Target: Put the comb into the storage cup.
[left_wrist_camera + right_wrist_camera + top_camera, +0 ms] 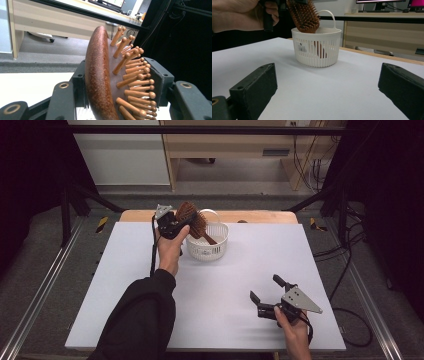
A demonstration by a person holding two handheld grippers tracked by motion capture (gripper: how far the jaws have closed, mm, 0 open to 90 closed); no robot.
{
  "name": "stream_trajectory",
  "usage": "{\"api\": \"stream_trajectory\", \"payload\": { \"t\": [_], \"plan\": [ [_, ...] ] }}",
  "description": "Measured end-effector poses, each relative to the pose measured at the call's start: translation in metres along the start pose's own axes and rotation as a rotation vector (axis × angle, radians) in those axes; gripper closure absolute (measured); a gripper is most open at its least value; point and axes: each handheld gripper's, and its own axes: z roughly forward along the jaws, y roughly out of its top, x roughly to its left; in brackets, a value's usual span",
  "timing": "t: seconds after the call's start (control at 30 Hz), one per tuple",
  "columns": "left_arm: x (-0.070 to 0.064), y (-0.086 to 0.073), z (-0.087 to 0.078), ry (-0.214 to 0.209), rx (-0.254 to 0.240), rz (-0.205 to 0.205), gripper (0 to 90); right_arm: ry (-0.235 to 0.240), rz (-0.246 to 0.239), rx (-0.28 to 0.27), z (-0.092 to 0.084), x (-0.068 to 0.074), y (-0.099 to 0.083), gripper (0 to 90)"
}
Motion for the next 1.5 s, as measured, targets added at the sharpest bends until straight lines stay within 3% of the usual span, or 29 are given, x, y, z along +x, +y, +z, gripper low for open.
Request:
{"api": "stream_trajectory", "payload": {
  "t": [0.6,1.5],
  "plan": [
    [0.016,-0.006,-0.007,-0.006,0.001,-0.037,43.3,0.0,-0.01,0.004,0.001,0.001,0.0,2.2],
    [0.018,-0.007,-0.006,-0.001,-0.003,-0.043,42.8,0.005,-0.009,0.005,0.001,0.002,-0.001,2.0]
  ]
}}
